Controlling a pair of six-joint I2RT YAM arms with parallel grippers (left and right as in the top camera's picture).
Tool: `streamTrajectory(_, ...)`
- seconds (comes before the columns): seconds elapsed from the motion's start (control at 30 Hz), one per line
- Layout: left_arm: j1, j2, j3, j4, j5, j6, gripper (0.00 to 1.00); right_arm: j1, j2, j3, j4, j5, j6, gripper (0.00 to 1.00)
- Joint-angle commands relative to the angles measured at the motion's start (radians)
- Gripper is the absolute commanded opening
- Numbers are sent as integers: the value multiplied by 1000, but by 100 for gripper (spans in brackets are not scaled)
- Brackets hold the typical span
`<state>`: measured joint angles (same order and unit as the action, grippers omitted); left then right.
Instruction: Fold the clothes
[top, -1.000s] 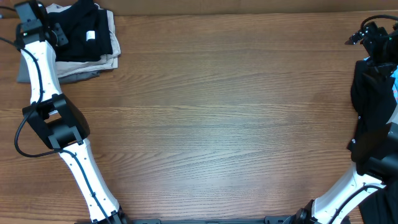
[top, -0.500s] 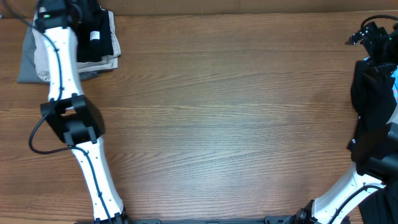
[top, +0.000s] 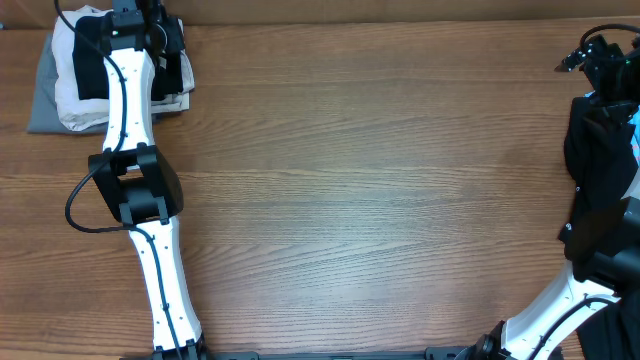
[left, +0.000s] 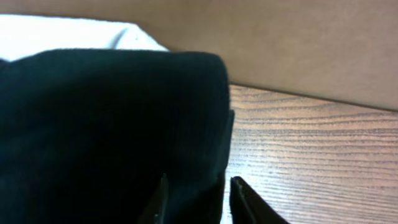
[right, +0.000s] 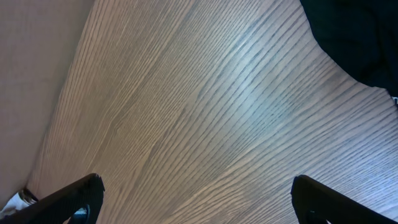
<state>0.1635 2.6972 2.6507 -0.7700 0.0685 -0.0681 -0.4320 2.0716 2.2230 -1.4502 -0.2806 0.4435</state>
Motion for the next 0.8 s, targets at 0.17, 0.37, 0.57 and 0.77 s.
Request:
streamTrajectory(0.17, 4, -81, 150, -62, 197, 9, 33, -1, -6, 7, 4, 2, -10, 100)
streamTrajectory(0.37, -1, -231, 301, -215, 300, 8, 54, -1, -7, 7, 5, 2, -10, 100)
streamTrajectory(0.57, 0, -420, 337, -418, 299, 8, 100, -1, -7, 7, 4, 2, -10, 100)
streamTrajectory(0.77, 0, -578, 337, -586, 299, 8, 100, -1, -6, 7, 5, -2, 2, 100)
